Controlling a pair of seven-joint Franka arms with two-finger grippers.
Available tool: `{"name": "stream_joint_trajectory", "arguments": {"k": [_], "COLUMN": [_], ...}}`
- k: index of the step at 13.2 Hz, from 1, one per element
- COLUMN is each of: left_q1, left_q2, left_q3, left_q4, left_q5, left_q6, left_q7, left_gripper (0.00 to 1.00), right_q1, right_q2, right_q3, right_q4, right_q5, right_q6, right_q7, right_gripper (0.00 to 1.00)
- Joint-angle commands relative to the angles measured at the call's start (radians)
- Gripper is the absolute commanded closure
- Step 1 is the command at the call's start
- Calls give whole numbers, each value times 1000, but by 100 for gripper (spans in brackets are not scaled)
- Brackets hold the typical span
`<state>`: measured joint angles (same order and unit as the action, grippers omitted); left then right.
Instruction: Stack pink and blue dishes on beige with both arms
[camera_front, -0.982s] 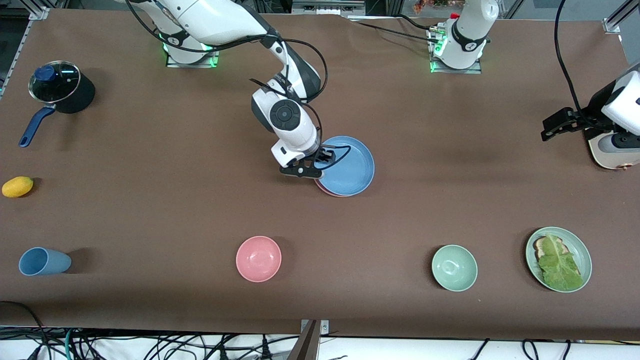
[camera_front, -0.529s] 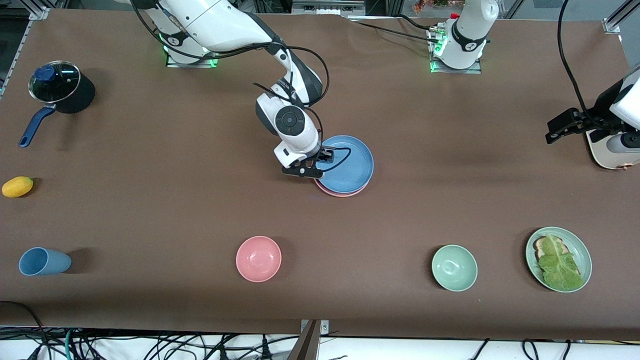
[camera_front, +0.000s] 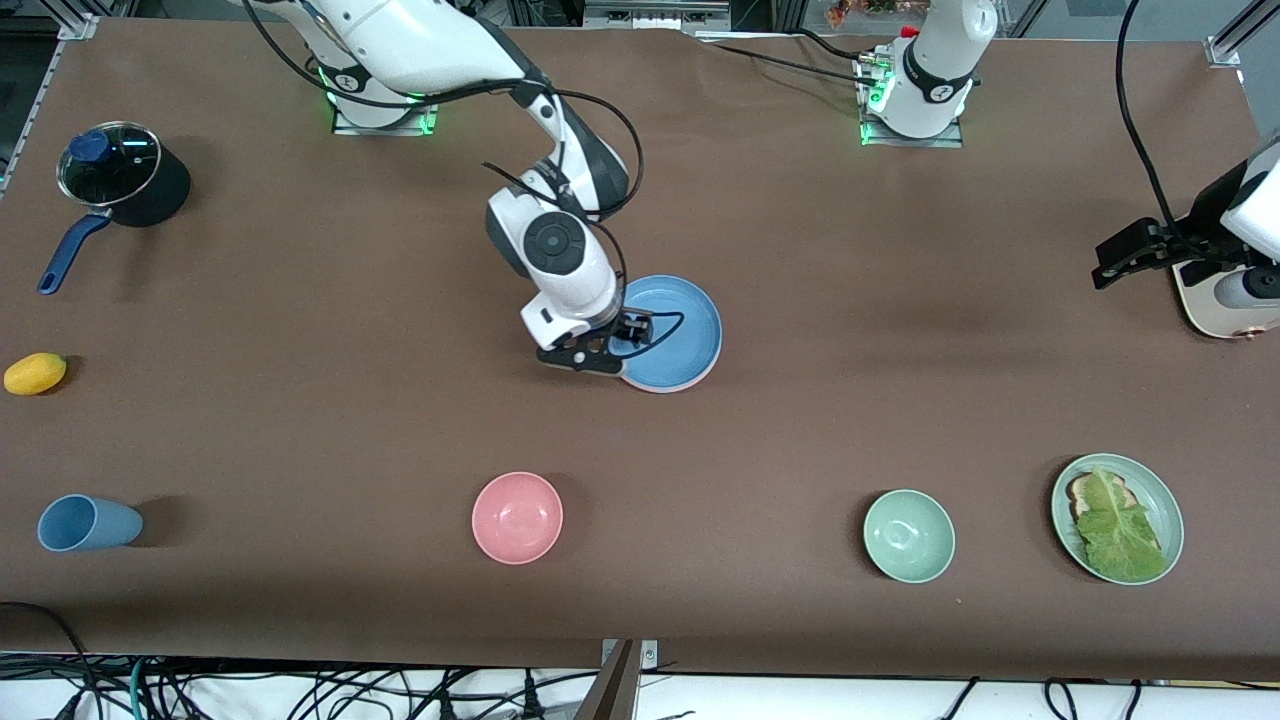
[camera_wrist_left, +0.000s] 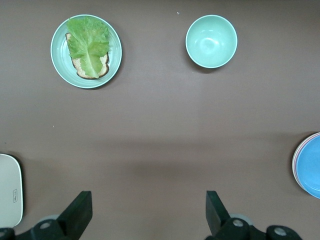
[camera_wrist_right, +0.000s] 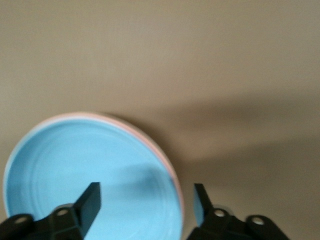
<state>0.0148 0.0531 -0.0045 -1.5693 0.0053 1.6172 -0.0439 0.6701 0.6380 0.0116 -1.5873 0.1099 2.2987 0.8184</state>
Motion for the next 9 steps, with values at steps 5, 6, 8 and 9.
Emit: {"name": "stream_joint_trajectory", "arguments": {"k": [5,6,8,9], "left_q1": [16,43,56,59], "left_q2": [17,17,17,17], "left_q3": [3,1,1,1], "left_q4": [54,63,68,68], "left_q5": [-19,-22,-47,-47], "left_q6": [-8,-8,-8,-8], "left_q7": [24,24,24,25], "left_gripper": [0,0,0,0], "right_q1": [-15,-18,-20,-20], "right_q2": [-107,-116,-153,-179], "right_q3": [-172,-198,-248,-275], "right_q4": [118,118,118,116], "right_q5": [6,11,11,11], "right_q6": [-263,-271,-332,-376], "right_q7": [-160,-204,-237,-275], "right_gripper": [0,0,0,0]}}
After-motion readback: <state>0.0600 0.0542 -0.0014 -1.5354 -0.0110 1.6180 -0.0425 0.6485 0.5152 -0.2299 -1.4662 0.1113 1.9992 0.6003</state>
